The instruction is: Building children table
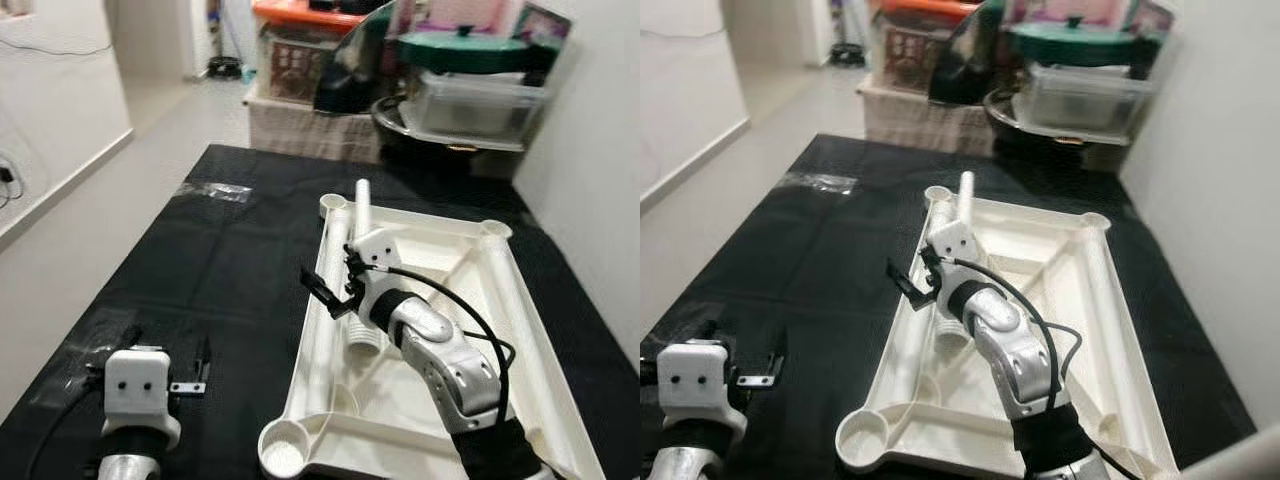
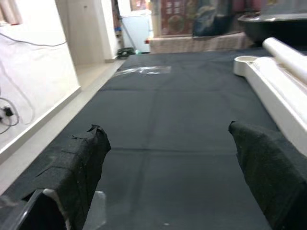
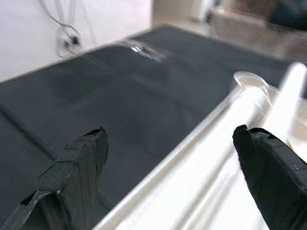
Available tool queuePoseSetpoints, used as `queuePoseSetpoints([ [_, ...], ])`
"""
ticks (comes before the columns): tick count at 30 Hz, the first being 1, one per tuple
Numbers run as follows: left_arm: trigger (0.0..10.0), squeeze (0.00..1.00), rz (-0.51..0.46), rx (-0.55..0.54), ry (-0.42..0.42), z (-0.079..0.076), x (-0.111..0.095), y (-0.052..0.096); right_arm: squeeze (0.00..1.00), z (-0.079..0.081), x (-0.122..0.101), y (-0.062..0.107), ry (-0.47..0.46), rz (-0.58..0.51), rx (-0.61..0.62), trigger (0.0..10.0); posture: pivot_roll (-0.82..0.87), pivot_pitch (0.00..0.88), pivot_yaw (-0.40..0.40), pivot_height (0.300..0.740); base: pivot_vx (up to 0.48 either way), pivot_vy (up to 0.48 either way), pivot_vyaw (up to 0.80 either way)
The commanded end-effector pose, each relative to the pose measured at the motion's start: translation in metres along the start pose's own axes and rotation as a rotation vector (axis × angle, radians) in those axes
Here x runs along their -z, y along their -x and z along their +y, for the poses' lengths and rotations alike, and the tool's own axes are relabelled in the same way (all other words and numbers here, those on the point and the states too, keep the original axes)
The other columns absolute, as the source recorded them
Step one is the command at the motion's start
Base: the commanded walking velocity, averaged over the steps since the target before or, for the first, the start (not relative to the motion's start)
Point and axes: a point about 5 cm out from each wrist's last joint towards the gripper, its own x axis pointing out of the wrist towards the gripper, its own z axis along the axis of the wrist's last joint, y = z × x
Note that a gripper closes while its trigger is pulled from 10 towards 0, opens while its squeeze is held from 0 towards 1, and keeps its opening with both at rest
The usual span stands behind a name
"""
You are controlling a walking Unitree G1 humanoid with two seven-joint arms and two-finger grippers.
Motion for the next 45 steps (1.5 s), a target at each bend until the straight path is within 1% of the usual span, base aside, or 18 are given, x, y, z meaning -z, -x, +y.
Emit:
queuePoseSetpoints([
  [1, 10.0, 0.0, 0.028, -0.005, 0.001, -0.001, 0.005, 0.001, 0.0, -0.007, 0.007, -0.006, -0.037, 0.073, 0.048, 10.0, 0.09, 0.0, -0.121, 0.74, 0.0, 0.0, 0.0],
  [2, 10.0, 0.0, 0.027, -0.005, 0.001, -0.001, 0.005, 0.0, 0.0, -0.008, 0.008, -0.013, -0.057, 0.106, 0.074, 10.0, 0.09, 0.0, -0.123, 0.74, 0.0, 0.0, 0.0],
  [3, 10.0, 0.0, 0.027, -0.005, 0.001, -0.001, 0.005, 0.0, 0.0, -0.008, 0.008, -0.013, -0.057, 0.106, 0.074, 10.0, 0.09, 0.0, -0.123, 0.74, 0.0, 0.0, 0.0],
  [6, 10.0, 0.0, 0.026, -0.001, 0.002, -0.003, 0.005, -0.001, 0.0, -0.006, 0.008, -0.025, -0.107, 0.16, 0.073, 10.0, 0.09, 0.0, -0.126, 0.74, 0.0, 0.0, 0.0],
  [9, 10.0, 0.0, 0.024, 0.001, 0.002, -0.003, 0.005, -0.002, 0.0, -0.007, 0.01, -0.033, -0.081, 0.183, 0.101, 10.0, 0.1, 0.0, -0.129, 0.74, 0.0, 0.0, 0.0],
  [10, 10.0, 0.0, 0.022, 0.002, 0.001, -0.004, 0.005, -0.003, 0.0, -0.014, 0.014, -0.041, -0.095, 0.223, 0.148, 10.0, 0.11, 0.0, -0.134, 0.74, 0.0, 0.0, 0.0],
  [14, 10.0, 0.0, 0.019, 0.0, 0.001, -0.004, 0.006, -0.004, 0.0, -0.025, 0.02, -0.045, -0.143, 0.275, 0.212, 10.0, 0.12, 0.0, -0.144, 0.74, 0.0, 0.0, 0.0],
  [17, 10.0, 0.0, 0.016, -0.005, 0.001, -0.005, 0.005, -0.004, 0.0, -0.04, 0.023, -0.047, -0.182, 0.301, 0.304, 10.0, 0.12, 0.0, -0.149, 0.74, 0.0, 0.0, 0.0],
  [25, 10.0, 0.0, 0.014, -0.009, 0.004, -0.004, 0.005, -0.003, 0.0, -0.059, 0.013, -0.043, -0.185, 0.257, 0.396, 10.0, 0.12, 0.0, -0.147, 0.74, 0.0, 0.0, 0.0],
  [26, 10.0, 0.0, 0.015, -0.001, 0.008, -0.005, 0.006, -0.003, 0.0, -0.064, 0.008, -0.043, -0.173, 0.233, 0.408, 10.0, 0.11, 0.0, -0.146, 0.74, 0.0, 0.0, 0.0],
  [29, 10.0, 0.0, 0.018, 0.008, 0.01, -0.006, 0.006, -0.003, 0.0, -0.064, 0.008, -0.044, -0.148, 0.24, 0.405, 10.0, 0.11, 0.0, -0.14, 0.74, 0.0, 0.0, 0.0],
  [30, 10.0, 0.0, 0.019, 0.013, 0.012, -0.007, 0.006, -0.003, 0.0, -0.061, 0.016, -0.045, -0.158, 0.279, 0.391, 10.0, 0.11, 0.0, -0.141, 0.74, 0.0, 0.0, 0.0],
  [31, 10.0, 0.0, 0.019, 0.013, 0.012, -0.007, 0.006, -0.003, 0.0, -0.061, 0.016, -0.045, -0.158, 0.279, 0.391, 10.0, 0.11, 0.0, -0.141, 0.74, 0.0, 0.0, 0.0],
  [32, 10.0, 0.0, 0.019, 0.015, 0.012, -0.008, 0.006, -0.003, 0.0, -0.059, 0.021, -0.045, -0.171, 0.303, 0.382, 10.0, 0.11, 0.0, -0.141, 0.74, 0.0, 0.0, 0.0],
  [33, 10.0, 0.0, 0.019, 0.014, 0.012, -0.008, 0.006, -0.003, 0.0, -0.056, 0.033, -0.045, -0.242, 0.355, 0.367, 10.0, 0.11, 0.0, -0.143, 0.74, 0.0, 0.0, 0.0],
  [36, 10.0, 0.0, 0.021, 0.01, 0.013, -0.007, 0.006, -0.003, 0.0, -0.055, 0.042, -0.044, -0.314, 0.388, 0.367, 10.0, 0.11, 0.0, -0.146, 0.74, 0.0, 0.0, 0.0],
  [40, 10.0, 0.0, 0.022, 0.006, 0.015, -0.008, 0.006, -0.003, 0.0, -0.057, 0.048, -0.042, -0.362, 0.411, 0.376, 10.0, 0.11, 0.0, -0.147, 0.74, 0.0, 0.0, 0.0],
  [45, 10.0, 0.0, 0.022, 0.007, 0.017, -0.008, 0.006, -0.003, 0.0, -0.063, 0.05, -0.04, -0.365, 0.421, 0.398, 10.0, 0.11, 0.0, -0.152, 0.74, 0.0, 0.0, 0.0],
])
